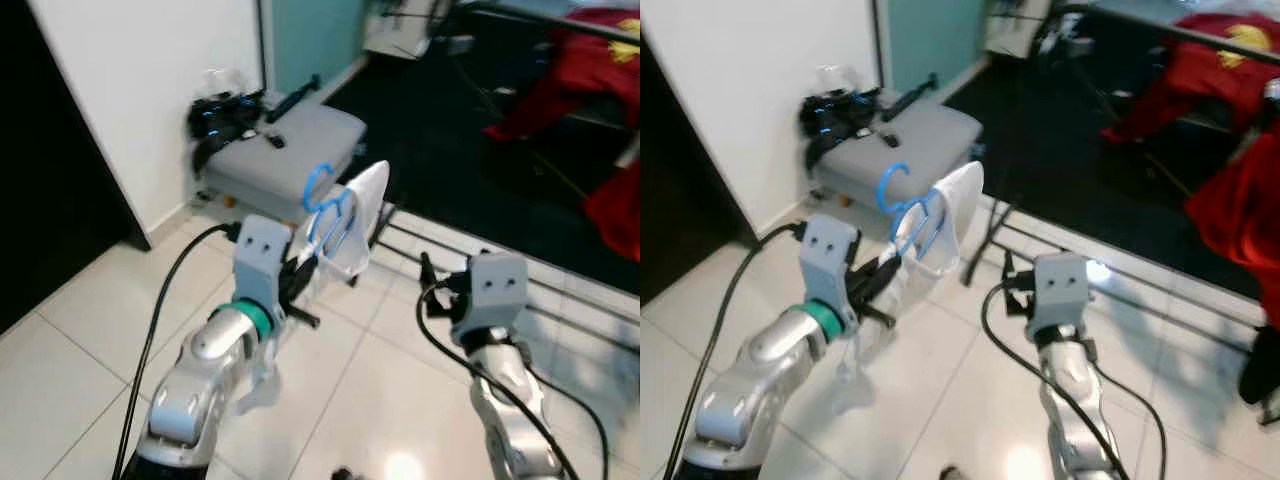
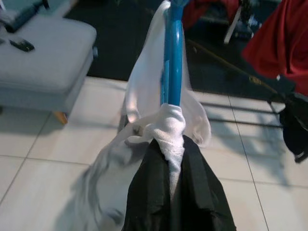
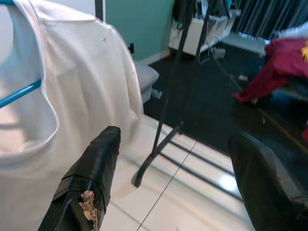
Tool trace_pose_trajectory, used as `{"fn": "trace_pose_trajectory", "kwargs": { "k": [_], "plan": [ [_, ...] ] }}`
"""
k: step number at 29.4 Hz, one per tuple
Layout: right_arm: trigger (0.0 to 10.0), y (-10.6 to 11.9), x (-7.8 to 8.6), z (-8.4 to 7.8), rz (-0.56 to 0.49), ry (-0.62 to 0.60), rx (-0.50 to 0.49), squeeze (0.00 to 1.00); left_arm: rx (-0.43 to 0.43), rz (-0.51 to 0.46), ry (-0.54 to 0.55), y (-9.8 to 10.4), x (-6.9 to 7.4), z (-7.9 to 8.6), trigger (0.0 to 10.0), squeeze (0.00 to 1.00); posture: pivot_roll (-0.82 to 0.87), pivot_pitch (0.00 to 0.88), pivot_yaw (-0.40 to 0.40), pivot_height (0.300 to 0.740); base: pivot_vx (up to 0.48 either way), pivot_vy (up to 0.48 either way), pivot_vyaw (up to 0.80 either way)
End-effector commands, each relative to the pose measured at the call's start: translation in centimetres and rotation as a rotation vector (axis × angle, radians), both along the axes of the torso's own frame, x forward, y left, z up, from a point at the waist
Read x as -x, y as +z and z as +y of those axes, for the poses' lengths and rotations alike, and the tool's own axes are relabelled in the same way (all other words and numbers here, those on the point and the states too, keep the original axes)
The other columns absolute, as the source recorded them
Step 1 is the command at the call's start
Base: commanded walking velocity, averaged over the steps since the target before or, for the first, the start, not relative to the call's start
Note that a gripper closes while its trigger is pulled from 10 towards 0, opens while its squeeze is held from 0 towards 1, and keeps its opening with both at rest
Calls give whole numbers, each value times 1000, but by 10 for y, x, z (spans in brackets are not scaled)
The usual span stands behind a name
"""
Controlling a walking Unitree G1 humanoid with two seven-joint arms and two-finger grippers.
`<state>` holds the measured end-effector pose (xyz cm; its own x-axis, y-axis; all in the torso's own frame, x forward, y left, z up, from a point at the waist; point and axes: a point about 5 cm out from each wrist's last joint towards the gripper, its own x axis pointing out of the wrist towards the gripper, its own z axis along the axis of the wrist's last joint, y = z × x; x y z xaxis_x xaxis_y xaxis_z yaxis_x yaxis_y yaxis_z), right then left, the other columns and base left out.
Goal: Hang hanger
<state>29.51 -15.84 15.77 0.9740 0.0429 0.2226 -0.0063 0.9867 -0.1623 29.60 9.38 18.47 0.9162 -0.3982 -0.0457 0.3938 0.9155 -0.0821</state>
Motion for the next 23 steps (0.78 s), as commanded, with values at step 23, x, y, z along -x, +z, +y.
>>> {"fn": "trace_pose_trajectory", "kwargs": {
  "k": [23],
  "plan": [
    [10000,8,-7,1,-24,9,5,0,-189,-127,142,17,-10,13,10000,0,-164,105,103,740,0,0,-730]
  ]
}}
